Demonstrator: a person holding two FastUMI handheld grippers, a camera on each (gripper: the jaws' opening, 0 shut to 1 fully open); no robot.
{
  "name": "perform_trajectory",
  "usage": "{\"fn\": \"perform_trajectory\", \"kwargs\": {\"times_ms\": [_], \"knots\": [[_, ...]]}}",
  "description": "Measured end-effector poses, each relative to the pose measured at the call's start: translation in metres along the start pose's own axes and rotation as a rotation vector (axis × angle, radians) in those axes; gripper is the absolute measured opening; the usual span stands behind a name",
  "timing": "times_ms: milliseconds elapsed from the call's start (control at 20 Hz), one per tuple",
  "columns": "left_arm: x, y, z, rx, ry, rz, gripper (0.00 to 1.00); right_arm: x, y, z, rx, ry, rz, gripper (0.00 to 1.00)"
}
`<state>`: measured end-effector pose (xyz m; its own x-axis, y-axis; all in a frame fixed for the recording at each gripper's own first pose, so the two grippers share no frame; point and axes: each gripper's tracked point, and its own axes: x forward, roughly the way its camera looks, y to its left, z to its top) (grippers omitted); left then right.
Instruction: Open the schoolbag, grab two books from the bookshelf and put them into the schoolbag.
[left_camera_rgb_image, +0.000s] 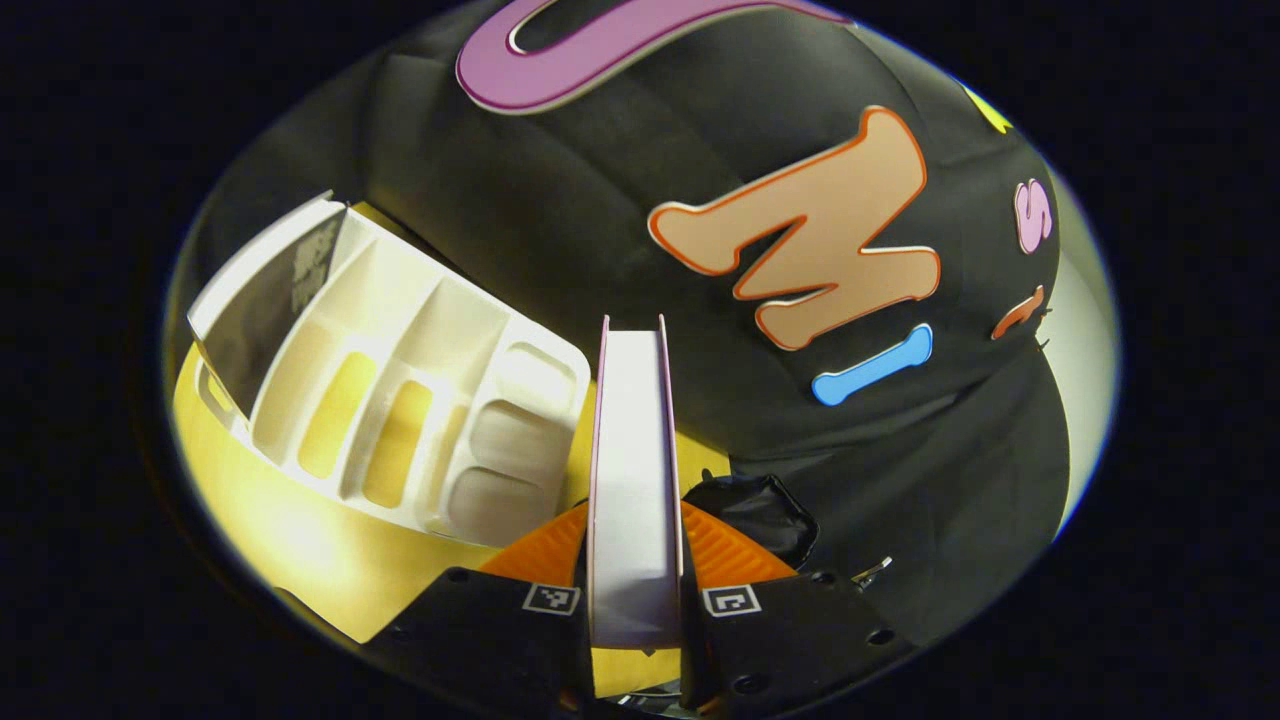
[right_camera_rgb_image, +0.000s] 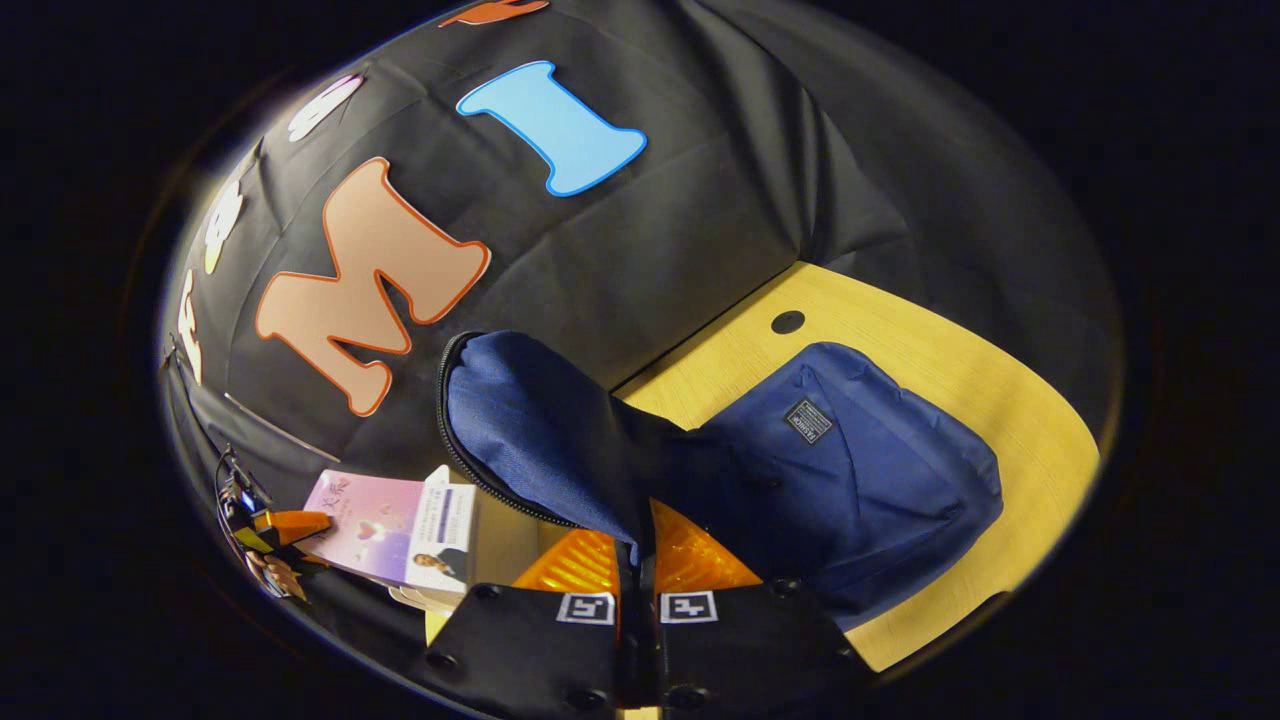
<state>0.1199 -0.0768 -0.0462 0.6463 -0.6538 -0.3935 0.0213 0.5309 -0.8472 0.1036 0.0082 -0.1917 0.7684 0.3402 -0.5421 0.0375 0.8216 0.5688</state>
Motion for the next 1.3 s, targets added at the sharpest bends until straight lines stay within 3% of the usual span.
{"fn": "perform_trajectory", "kwargs": {"times_ms": [600, 1300], "knots": [[0.129, -0.029, -0.11, -0.083, 0.182, -0.013, 0.3, -0.004, 0.001, 0.005, -0.006, -0.002, 0.019, 0.03], [0.192, -0.055, -0.187, -0.195, 0.237, -0.031, 0.31, -0.004, 0.006, 0.009, -0.013, -0.009, 0.05, 0.05]]}}
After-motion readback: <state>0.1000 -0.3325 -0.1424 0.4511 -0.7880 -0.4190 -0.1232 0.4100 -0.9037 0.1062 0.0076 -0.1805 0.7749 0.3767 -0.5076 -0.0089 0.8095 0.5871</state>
